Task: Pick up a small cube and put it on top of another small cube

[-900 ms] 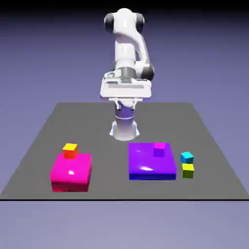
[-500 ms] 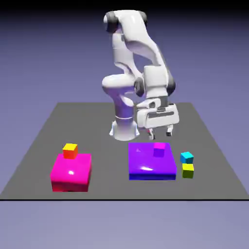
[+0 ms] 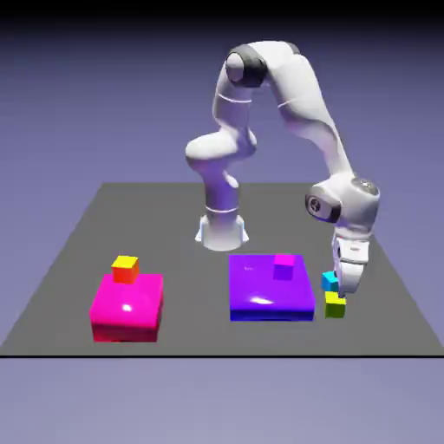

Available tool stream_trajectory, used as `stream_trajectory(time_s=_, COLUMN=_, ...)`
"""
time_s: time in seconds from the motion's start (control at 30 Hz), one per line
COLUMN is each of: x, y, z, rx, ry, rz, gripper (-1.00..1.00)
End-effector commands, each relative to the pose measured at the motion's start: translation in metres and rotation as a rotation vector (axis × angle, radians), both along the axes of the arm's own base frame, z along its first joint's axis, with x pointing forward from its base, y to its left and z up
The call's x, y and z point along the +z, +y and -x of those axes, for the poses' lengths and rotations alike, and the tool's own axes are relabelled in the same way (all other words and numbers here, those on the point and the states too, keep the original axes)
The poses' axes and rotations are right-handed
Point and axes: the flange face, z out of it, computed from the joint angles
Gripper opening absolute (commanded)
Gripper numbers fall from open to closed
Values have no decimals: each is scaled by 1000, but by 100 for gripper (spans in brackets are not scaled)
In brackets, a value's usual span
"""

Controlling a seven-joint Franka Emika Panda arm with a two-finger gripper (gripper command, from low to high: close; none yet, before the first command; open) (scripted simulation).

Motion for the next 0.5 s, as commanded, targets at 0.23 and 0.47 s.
stream_trajectory(time_s=0.23, x=-31, y=-2, z=2, rx=0, ry=3, rz=-9, gripper=-100)
stream_trajectory(time_s=0.47, x=30, y=3, z=2, rx=0, ry=7, rz=-18, gripper=-100)
